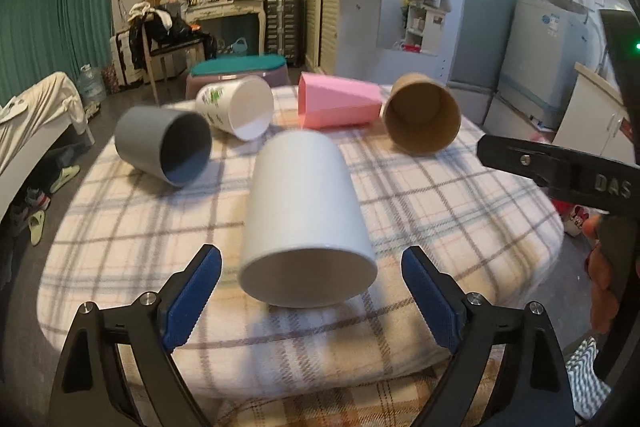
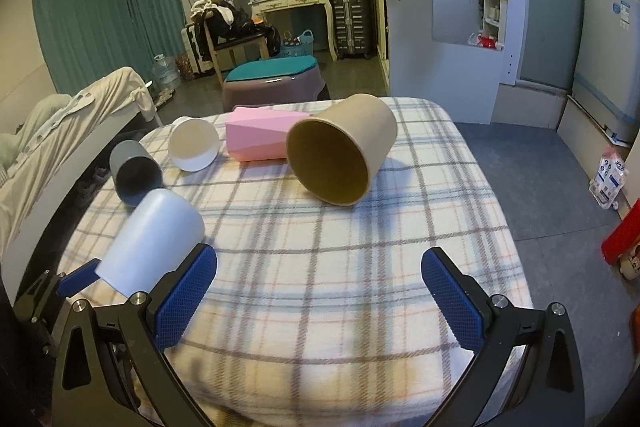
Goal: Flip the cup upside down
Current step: 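Close the right gripper on the large white cup's base and lift it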
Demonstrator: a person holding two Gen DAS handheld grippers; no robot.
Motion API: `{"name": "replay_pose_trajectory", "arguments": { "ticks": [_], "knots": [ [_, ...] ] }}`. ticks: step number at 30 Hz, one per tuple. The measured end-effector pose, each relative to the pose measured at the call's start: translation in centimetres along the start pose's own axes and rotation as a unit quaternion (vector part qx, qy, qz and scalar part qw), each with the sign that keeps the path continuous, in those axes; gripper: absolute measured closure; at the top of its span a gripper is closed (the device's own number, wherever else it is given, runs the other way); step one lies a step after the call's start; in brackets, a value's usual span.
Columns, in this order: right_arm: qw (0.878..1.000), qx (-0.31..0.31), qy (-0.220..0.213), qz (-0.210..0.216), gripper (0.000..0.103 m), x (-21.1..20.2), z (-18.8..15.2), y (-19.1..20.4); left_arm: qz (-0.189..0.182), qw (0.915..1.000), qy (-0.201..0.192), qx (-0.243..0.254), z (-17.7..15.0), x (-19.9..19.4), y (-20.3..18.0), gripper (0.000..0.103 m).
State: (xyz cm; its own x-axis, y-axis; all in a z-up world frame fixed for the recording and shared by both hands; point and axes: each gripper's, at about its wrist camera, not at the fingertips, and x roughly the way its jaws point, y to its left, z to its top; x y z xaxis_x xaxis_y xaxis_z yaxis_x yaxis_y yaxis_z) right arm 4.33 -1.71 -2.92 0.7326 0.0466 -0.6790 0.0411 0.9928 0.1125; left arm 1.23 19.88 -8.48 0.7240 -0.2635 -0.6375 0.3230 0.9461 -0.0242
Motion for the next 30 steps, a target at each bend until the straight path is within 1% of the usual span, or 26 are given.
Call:
{"name": "replay_pose_trajectory", "arguments": {
  "ticks": [2,4,6,8,11,14,17,20,22,25,28,30],
  "knots": [
    [1.000,-0.007,0.004,-0.003,0.000,-0.2,0.8,0.8,-0.004,0.9999,-0.008,-0.010,0.4,-0.9,1.1,0.002],
    [1.000,-0.016,0.008,-0.004,0.000,-0.4,1.7,1.9,-0.009,0.9994,-0.012,-0.031,1.0,-1.8,2.5,0.001],
    [1.000,-0.022,0.021,0.002,0.000,-0.2,2.6,3.2,-0.009,0.9984,-0.018,-0.053,1.6,-2.5,4.5,0.000],
    [0.999,-0.023,0.041,0.018,0.000,0.4,3.2,4.6,0.005,0.9977,-0.022,-0.063,1.8,-3.0,6.4,0.000],
    [0.995,-0.034,0.081,0.037,0.000,2.1,3.8,7.1,0.029,0.9967,-0.022,-0.072,2.2,-3.2,9.2,0.000],
    [0.992,-0.048,0.112,0.042,0.000,3.9,4.1,9.6,0.054,0.9946,-0.028,-0.084,2.6,-3.3,12.1,0.000],
    [0.988,-0.053,0.138,0.046,0.000,5.7,4.5,11.5,0.071,0.9922,-0.029,-0.099,2.8,-3.1,14.7,0.000],
    [0.981,-0.031,0.184,0.059,0.000,8.0,4.5,12.3,0.074,0.9904,-0.026,-0.114,2.6,-2.5,16.5,0.000],
    [0.972,-0.002,0.222,0.074,0.000,9.8,4.4,12.2,0.073,0.9896,-0.021,-0.122,2.4,-1.9,17.5,0.000],
    [0.962,0.024,0.259,0.079,0.000,11.6,4.1,12.2,0.067,0.9895,-0.011,-0.128,2.1,-0.8,18.4,0.000],
    [0.957,0.034,0.279,0.079,0.000,12.7,4.1,12.3,0.061,0.9896,-0.005,-0.130,1.9,0.2,18.9,0.000],
    [0.952,0.043,0.292,0.083,0.002,13.4,4.2,12.4,0.055,0.9894,-0.002,-0.134,1.9,0.8,19.4,0.000]
  ]
}}
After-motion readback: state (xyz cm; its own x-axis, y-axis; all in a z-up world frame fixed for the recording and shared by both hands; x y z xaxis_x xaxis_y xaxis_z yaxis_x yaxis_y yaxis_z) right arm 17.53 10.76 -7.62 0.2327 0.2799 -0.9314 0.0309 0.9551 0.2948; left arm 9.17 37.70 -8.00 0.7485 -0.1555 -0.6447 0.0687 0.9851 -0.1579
